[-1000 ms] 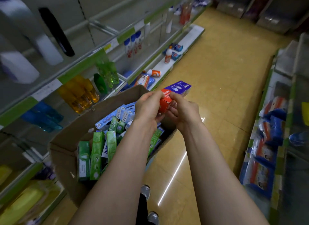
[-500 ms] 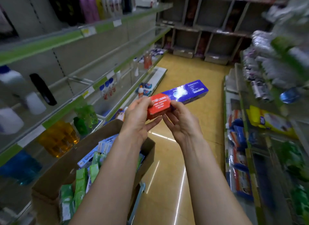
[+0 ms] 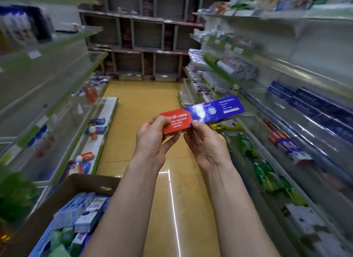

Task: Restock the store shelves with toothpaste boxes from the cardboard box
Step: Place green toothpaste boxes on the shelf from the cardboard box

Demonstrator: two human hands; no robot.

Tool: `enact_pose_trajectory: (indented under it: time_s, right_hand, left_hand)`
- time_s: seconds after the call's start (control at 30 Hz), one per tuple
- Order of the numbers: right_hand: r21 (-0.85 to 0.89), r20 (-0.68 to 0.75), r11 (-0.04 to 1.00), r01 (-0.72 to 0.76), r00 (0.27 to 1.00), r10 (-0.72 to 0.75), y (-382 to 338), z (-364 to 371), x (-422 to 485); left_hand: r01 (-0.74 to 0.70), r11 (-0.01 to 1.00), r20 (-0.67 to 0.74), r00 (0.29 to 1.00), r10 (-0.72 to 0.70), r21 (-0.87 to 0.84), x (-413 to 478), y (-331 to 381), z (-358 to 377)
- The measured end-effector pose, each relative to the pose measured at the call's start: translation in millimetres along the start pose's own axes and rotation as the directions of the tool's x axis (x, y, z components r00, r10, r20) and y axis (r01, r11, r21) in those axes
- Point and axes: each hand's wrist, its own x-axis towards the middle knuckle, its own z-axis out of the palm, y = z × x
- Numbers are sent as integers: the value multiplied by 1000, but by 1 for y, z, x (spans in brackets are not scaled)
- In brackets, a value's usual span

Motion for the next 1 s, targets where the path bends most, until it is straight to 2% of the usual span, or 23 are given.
enact_pose_trajectory:
  time_s: [0.2, 0.37, 0.63, 1.0]
  right_hand:
    - [48, -166, 993, 108, 981, -99, 2, -24, -44]
    - [92, -325, 962, 257, 921, -215, -17, -61, -95]
    - [-13, -553, 882, 472, 732, -399, -61, -113, -198]
    - [-73, -718, 745, 663, 483, -501, -84, -180, -376]
  left_hand:
    - [143, 989, 144, 979, -146, 33, -30, -15, 5]
    - [280, 956, 299, 908, -292, 83, -68, -45, 29]
    - [375, 897, 493, 749, -443, 236, -158, -91, 79]
    - [407, 817, 637, 513, -575, 409, -337, -137, 98]
